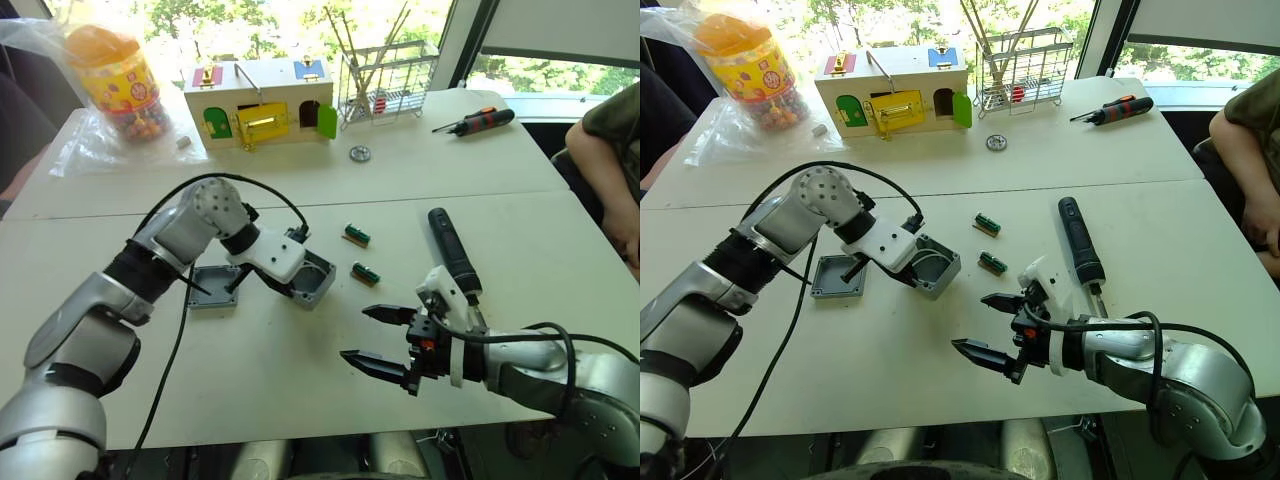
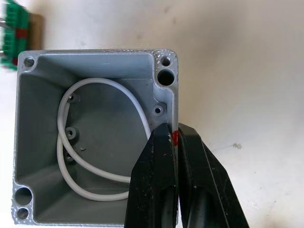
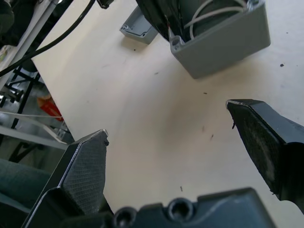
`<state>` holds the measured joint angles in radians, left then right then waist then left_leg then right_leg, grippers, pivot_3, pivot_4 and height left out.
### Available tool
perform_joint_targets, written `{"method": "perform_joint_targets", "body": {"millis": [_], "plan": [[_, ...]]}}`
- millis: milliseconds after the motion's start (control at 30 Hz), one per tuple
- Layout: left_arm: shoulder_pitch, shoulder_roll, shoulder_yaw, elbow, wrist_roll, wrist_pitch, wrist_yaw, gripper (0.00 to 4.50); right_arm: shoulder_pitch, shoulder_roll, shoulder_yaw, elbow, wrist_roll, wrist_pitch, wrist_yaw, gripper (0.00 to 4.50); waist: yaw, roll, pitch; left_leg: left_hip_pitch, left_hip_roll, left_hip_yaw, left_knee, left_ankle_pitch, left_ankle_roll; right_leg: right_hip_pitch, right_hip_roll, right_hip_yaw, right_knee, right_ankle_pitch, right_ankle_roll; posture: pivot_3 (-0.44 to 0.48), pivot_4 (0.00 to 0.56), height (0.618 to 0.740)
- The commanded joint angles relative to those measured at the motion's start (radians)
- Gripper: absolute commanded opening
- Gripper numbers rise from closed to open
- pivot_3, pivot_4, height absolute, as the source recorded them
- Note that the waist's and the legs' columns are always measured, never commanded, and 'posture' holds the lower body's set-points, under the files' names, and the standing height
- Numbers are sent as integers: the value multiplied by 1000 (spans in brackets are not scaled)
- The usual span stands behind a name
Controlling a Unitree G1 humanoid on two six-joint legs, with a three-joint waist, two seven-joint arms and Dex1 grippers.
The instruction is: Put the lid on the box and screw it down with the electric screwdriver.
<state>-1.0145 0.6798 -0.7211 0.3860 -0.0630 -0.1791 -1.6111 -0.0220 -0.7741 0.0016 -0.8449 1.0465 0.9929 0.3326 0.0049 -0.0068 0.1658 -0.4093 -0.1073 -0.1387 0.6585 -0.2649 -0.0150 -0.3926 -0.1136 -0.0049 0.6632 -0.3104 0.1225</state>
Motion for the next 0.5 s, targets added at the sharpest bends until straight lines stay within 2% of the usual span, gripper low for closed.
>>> {"method": "perform_joint_targets", "body": {"millis": [33,67,167,333,433,500], "plan": [[-57,-13,-21,39,-32,-69,-3,10,18,12,-24,-61,23,-17,-37,4500,1,0,0,0,0,0,0,0,0,0,0,0,0,0,0,0,150,740],[-66,-17,-33,54,-34,-86,-3,10,23,16,-25,-65,26,-17,-47,4500,2,0,0,0,0,0,0,0,0,0,0,0,0,0,0,0,150,740],[-79,-21,-48,76,-51,-101,-3,950,27,20,-25,-71,33,-18,-64,4500,0,0,0,0,0,0,1,0,0,0,0,0,1,0,0,0,150,740],[-80,-1,-12,59,-51,-57,-3,3459,12,12,-15,-63,42,-16,-63,4500,-3,0,0,0,0,0,1,0,1,0,0,0,1,-1,1,0,150,740],[-92,66,66,-2,-70,59,-3,3459,-11,-5,-17,-53,47,-14,-37,4500,-13,0,0,0,0,0,2,-1,1,0,0,0,2,-1,1,0,150,740],[-95,128,148,-53,-96,207,-3,3459,-41,-24,-33,-40,66,-11,-9,4500,-20,0,0,0,0,0,2,-1,2,0,1,0,2,-1,2,0,150,740]]}}
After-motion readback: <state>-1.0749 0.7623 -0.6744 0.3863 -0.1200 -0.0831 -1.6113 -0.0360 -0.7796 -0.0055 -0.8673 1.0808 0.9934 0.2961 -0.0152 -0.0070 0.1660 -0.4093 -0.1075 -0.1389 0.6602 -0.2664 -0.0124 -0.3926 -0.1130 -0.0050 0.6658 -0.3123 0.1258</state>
